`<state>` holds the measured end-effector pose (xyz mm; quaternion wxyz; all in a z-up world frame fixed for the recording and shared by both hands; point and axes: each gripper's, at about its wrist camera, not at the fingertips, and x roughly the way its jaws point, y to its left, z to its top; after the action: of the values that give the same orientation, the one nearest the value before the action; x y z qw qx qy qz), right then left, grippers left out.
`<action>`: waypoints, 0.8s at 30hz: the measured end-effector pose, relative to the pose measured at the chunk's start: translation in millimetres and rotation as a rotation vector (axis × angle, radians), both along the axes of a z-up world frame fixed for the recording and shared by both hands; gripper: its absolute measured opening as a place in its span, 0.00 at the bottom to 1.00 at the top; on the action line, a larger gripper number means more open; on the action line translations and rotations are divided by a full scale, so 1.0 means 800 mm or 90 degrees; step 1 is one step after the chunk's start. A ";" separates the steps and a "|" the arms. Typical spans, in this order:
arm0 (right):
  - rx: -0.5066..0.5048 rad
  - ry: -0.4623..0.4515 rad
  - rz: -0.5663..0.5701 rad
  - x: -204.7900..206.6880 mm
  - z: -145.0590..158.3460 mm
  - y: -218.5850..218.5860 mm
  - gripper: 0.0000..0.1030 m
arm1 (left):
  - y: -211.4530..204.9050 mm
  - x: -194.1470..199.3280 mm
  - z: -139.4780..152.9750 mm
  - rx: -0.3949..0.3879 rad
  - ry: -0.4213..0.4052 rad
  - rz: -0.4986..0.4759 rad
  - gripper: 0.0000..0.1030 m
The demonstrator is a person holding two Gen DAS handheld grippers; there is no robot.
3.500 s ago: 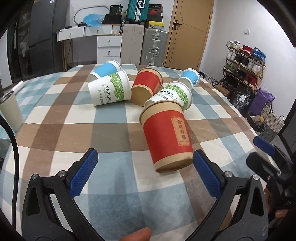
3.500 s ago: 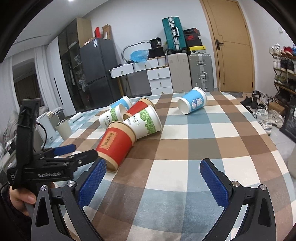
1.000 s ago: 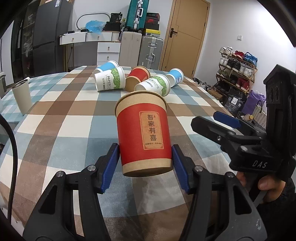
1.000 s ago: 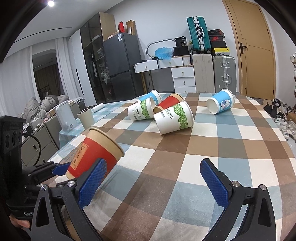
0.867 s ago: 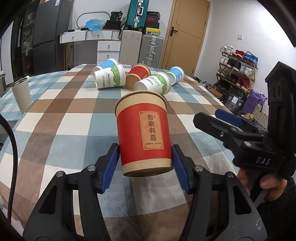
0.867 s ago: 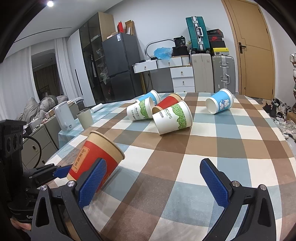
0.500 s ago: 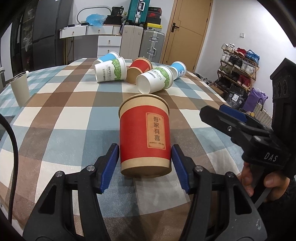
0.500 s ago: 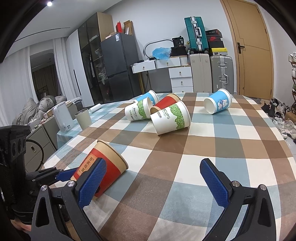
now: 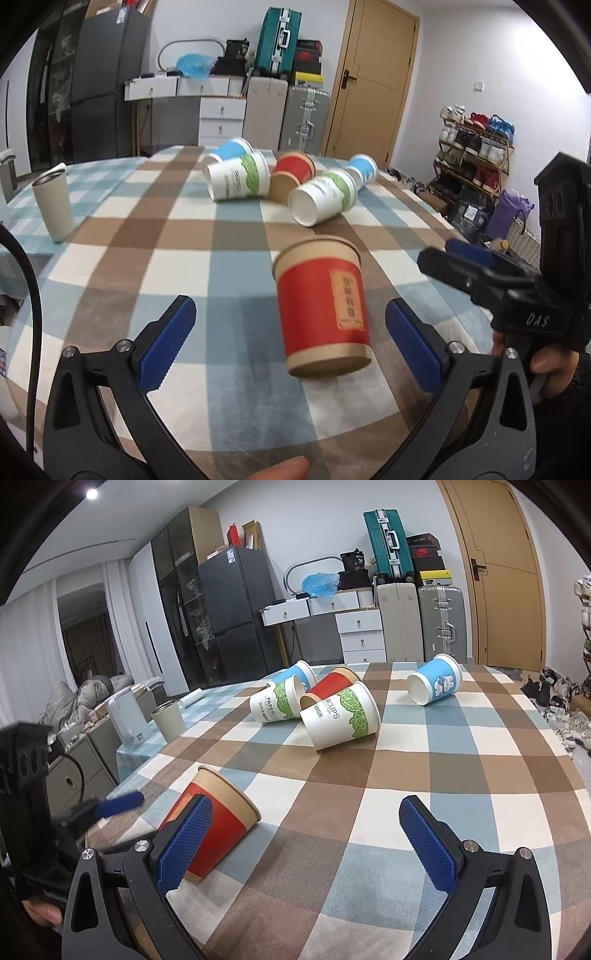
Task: Flip cup upright
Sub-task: 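Lower the red cup and open the left gripper, releasing it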
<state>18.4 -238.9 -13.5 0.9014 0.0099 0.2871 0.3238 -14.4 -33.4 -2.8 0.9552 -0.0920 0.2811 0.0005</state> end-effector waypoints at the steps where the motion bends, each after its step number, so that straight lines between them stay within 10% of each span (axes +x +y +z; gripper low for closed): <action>1: -0.003 0.003 -0.001 -0.001 0.000 0.002 1.00 | 0.004 -0.001 0.002 0.003 -0.004 0.001 1.00; 24: 0.029 0.159 0.058 0.019 -0.016 0.051 1.00 | 0.065 0.006 -0.003 0.055 -0.021 0.038 1.00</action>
<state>33.6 -197.9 -26.0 0.8427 0.0577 0.3898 0.3669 -9.8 18.9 -5.5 0.9623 -0.0588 0.2624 0.0399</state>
